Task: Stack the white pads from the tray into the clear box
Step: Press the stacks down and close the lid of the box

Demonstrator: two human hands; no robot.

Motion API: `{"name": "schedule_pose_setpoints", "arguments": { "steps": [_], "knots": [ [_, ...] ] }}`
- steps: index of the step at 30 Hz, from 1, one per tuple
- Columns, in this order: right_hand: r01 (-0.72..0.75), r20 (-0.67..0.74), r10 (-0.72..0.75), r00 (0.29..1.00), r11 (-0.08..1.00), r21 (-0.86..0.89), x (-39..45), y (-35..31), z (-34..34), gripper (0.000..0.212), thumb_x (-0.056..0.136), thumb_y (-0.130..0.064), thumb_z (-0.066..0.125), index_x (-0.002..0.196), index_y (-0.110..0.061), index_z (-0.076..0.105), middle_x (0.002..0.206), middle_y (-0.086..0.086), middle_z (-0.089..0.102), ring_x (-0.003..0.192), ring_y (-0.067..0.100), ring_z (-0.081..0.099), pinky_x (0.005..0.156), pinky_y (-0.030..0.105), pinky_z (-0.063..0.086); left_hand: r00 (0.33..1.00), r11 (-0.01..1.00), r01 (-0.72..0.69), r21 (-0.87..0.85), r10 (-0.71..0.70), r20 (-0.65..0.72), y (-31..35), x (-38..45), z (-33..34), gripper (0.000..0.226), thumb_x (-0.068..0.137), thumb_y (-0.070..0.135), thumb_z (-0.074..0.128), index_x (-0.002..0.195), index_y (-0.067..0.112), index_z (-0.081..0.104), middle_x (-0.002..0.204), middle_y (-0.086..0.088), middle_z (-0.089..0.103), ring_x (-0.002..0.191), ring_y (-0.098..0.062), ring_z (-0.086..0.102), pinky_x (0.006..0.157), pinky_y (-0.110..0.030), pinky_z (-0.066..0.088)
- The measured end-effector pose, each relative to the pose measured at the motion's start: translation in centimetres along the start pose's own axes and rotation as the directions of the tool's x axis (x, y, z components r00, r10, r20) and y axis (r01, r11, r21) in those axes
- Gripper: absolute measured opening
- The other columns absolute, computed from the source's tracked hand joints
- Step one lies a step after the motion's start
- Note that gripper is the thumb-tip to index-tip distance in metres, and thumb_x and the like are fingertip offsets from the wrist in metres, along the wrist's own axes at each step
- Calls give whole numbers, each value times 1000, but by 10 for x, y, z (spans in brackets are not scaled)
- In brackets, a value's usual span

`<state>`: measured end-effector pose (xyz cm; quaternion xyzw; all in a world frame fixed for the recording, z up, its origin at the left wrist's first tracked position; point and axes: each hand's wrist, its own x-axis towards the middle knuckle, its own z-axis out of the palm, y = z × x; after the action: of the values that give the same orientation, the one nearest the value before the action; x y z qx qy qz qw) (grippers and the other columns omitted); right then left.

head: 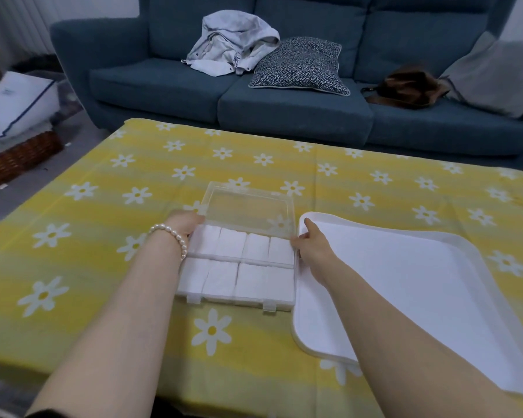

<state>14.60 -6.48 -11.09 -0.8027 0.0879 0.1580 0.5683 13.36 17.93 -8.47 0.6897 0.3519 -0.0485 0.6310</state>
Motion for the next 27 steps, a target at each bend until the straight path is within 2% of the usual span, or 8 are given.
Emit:
{"name": "schedule_pose_setpoints", "arguments": {
  "steps": [4,8,12,14,17,21,24,27],
  "knots": [
    [-3,21,2,1000,999,38,-4,1,-2,66,91,-12,57,148,-12,23,100,9,45,76,15,50,74,25,41,997,991,51,-121,-43,67,-10,8,-7,10,93,4,54,84,3,59,89,-13,61,76,-24,56,91,-42,47],
    [-26,4,26,1000,998,64,-5,-5,3,63,86,-15,61,143,-17,35,118,9,54,100,24,57,86,30,45,992,968,9,-249,22,122,-7,-3,-5,18,98,2,43,90,9,57,90,-4,56,73,-14,52,70,-31,46],
    [0,-16,2,1000,990,142,-12,-13,6,47,88,-9,46,133,-24,51,121,2,52,109,19,48,90,28,38,991,913,39,-406,18,135,-5,-15,-9,27,95,-1,34,92,9,59,94,-5,62,73,-16,54,65,-26,46],
    [-24,-12,30,999,945,326,-19,-16,-1,34,95,-17,40,124,-14,57,118,0,53,116,15,41,101,30,27,990,854,84,-514,-14,138,-5,-16,-16,30,94,15,35,93,5,63,102,-13,67,73,-20,52,69,-27,41],
    [-77,100,30,995,857,510,-21,-8,-14,50,97,-38,28,124,-10,60,130,0,57,133,16,37,112,34,12,985,832,79,-548,18,169,-4,-17,-23,53,94,49,34,93,5,63,104,-17,66,76,-23,51,66,-30,38],
    [-125,188,29,982,845,521,-25,-8,-22,64,91,-64,30,96,-13,68,101,2,66,112,19,50,108,36,22,986,878,40,-477,42,159,-6,-26,-21,60,85,67,43,87,9,58,87,-10,59,64,-19,48,57,-29,37],
    [-166,248,48,968,860,483,-38,-21,-19,47,88,-58,43,75,-16,59,83,-1,61,102,17,47,109,43,19,992,888,-2,-459,59,108,-9,-34,-21,37,86,52,51,81,16,56,82,-5,55,66,-18,50,56,-28,40],
    [-176,270,81,960,919,352,-53,-26,-17,19,86,-39,57,85,-20,55,103,0,50,121,21,38,112,42,18,984,929,8,-371,60,171,-11,-46,-30,7,83,22,60,81,16,56,77,-1,51,66,-17,51,62,-26,41]
  ]
}}
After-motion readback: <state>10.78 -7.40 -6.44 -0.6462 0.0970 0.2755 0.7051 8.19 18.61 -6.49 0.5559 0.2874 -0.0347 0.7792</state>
